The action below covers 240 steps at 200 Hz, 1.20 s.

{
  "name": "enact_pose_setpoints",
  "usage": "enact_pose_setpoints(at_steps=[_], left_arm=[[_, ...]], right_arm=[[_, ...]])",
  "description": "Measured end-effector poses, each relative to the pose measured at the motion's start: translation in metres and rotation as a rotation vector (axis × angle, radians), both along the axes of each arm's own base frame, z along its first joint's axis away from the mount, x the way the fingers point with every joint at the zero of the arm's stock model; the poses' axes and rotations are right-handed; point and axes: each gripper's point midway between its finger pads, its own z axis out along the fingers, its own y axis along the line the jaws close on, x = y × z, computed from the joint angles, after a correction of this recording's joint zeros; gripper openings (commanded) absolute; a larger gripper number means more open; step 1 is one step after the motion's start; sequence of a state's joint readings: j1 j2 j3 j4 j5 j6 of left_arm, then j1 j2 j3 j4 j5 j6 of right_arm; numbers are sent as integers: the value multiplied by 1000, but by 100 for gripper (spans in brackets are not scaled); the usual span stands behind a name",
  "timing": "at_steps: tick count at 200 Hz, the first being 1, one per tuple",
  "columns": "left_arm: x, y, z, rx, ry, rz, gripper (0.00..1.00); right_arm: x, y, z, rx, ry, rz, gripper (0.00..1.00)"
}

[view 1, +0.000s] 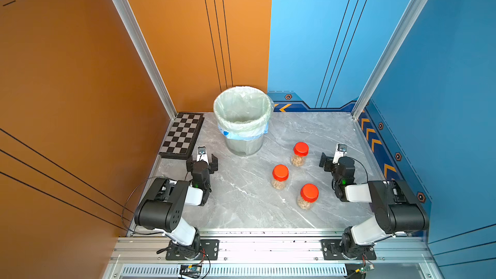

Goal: Empty moldy peanuts from jars
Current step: Pick up the jar from the center of the board.

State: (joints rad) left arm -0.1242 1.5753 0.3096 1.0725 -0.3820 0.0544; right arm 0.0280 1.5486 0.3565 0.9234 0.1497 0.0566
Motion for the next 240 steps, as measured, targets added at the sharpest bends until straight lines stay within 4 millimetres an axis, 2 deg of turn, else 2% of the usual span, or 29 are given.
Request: enact_pose_setpoints(at_steps=[240], left_arm=[[1, 3, -1, -2, 7, 8, 98]], right_arm=[[0, 2, 0, 0, 0, 4, 100]])
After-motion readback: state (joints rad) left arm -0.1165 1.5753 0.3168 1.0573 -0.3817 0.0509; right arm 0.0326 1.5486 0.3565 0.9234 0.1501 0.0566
